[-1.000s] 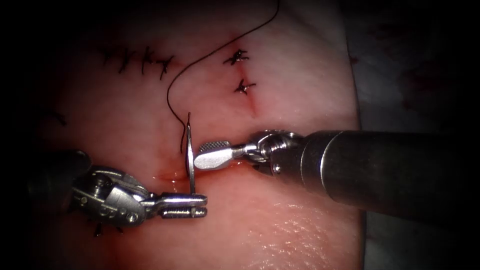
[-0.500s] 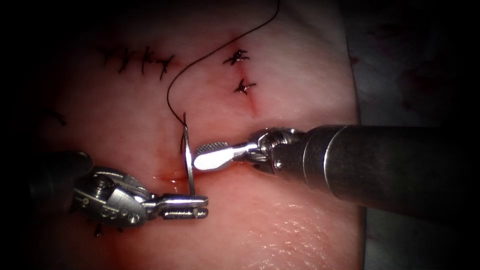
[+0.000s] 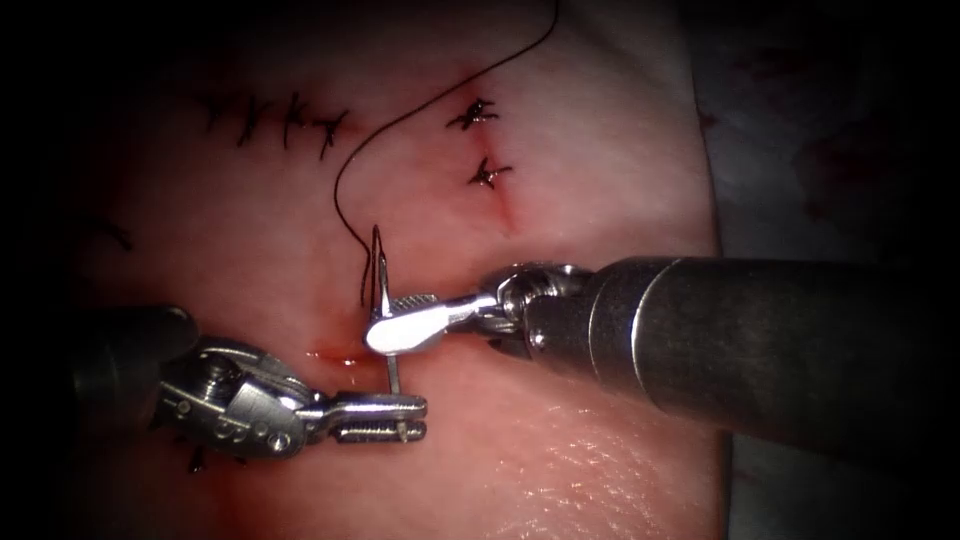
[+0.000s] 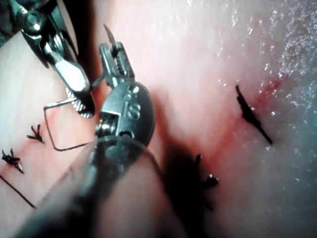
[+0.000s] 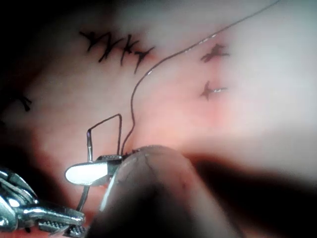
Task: Wound Closure
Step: Hand the needle back to the right gripper.
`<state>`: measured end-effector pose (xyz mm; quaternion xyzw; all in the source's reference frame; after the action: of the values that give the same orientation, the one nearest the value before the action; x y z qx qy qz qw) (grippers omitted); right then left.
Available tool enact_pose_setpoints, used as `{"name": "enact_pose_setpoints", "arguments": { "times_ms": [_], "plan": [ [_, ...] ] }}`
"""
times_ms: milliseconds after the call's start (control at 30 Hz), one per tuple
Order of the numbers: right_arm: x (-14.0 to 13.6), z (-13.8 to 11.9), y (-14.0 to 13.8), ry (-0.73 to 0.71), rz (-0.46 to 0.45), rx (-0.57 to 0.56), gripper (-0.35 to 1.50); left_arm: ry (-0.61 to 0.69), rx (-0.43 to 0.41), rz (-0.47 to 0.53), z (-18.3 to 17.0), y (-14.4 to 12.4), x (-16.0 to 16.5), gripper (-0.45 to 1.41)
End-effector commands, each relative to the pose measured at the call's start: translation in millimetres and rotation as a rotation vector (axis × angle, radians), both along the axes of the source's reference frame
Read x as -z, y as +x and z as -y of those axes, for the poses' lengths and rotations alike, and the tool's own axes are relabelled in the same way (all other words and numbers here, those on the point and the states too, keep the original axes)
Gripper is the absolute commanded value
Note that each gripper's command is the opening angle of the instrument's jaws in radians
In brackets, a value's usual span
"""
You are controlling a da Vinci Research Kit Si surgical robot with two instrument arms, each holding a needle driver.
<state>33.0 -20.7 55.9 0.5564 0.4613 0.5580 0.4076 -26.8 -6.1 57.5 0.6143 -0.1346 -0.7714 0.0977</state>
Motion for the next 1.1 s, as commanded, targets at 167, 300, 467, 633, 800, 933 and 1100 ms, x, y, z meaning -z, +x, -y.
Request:
{"name": "enact_pose_setpoints", "arguments": {
  "times_ms": [167, 300, 467, 633, 800, 933, 1100],
  "plan": [
    [-0.7, -0.3, 1.5, 0.022, -0.025, 0.007, 1.11, -0.002, 0.001, 0.001, -0.1, -0.6, -0.3, -0.45],
    [-0.7, -0.3, 1.4, 0.039, -0.029, 0.011, 1.08, -0.008, -0.001, 0.0, 0.0, -0.6, -0.2, -0.45],
    [-0.5, -0.3, 1.5, 0.04, -0.032, 0.008, 0.86, -0.008, 0.001, 0.0, -0.1, -0.7, -0.3, -0.45],
    [-0.4, -0.4, 1.7, 0.04, -0.045, -0.01, 0.81, -0.008, 0.002, -0.002, 0.0, -0.9, -0.2, -0.45],
    [-0.2, -0.6, 1.9, 0.041, -0.054, -0.019, 0.79, -0.008, 0.002, -0.002, 0.0, -1.0, -0.2, -0.45],
    [-0.1, -0.8, 2.0, 0.05, -0.054, -0.025, 0.76, -0.009, 0.002, -0.002, 0.1, -1.0, -0.2, -0.45],
    [0.0, -0.7, 2.0, 0.038, -0.054, -0.026, -0.07, -0.009, 0.002, -0.002, 0.1, -1.0, -0.1, -0.45]
  ]
}}
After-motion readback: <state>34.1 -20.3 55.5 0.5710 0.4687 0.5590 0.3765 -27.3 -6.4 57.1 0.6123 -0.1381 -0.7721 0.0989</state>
